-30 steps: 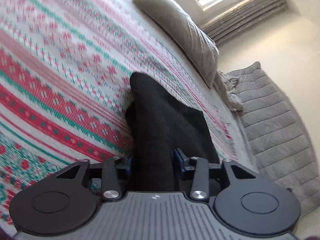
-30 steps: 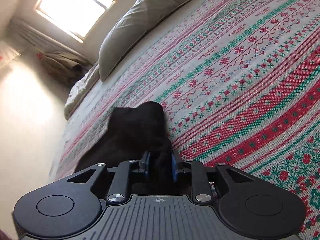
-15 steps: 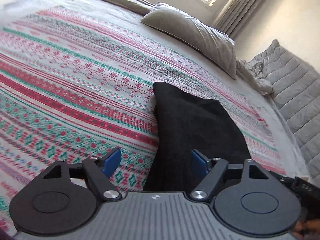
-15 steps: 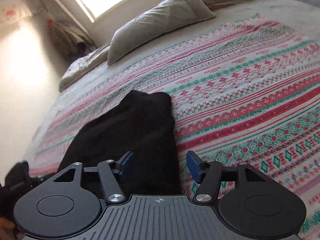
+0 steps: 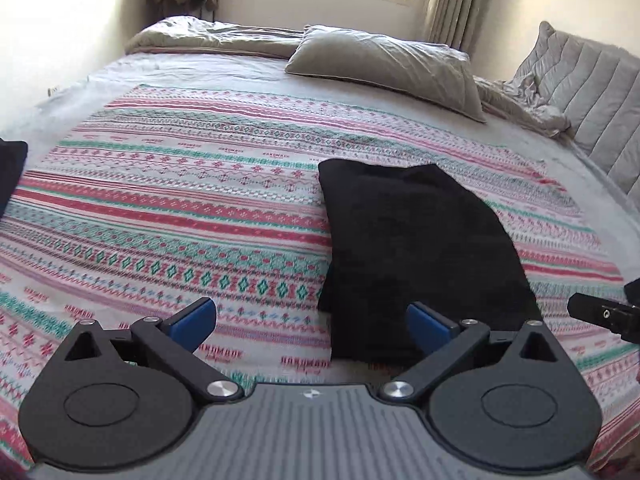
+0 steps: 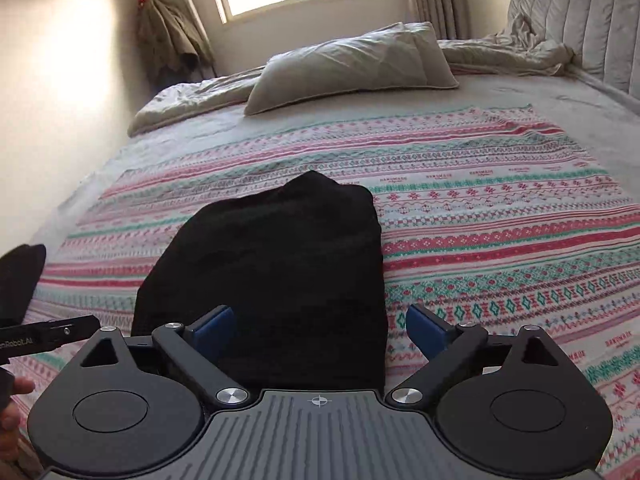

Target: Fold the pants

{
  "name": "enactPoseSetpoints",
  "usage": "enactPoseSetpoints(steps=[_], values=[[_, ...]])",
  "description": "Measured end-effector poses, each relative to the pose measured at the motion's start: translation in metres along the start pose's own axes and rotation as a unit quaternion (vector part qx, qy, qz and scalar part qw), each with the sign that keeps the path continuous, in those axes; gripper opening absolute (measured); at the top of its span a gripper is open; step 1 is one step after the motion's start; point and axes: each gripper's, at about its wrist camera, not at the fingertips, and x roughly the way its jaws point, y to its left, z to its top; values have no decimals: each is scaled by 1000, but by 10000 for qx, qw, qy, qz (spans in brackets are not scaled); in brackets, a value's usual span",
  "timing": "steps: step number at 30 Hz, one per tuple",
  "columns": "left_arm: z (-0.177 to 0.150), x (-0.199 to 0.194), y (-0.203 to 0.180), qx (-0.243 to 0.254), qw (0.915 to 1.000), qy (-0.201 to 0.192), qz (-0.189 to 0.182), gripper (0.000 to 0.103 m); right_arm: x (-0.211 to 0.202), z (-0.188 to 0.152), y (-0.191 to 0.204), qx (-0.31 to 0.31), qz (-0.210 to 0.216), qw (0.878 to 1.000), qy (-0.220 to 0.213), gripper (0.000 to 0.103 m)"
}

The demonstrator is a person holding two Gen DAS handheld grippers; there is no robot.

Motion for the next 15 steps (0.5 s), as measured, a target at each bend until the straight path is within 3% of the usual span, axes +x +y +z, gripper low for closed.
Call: enactPoseSetpoints(steps=[9, 15], values=[[-36, 8, -23, 444, 9982, 165, 371, 103, -3, -50, 12, -132, -300, 9994, 53, 97], [-44, 12, -29, 618, 9965, 112, 543, 103, 1, -60, 17, -261, -525, 9983, 45, 102]])
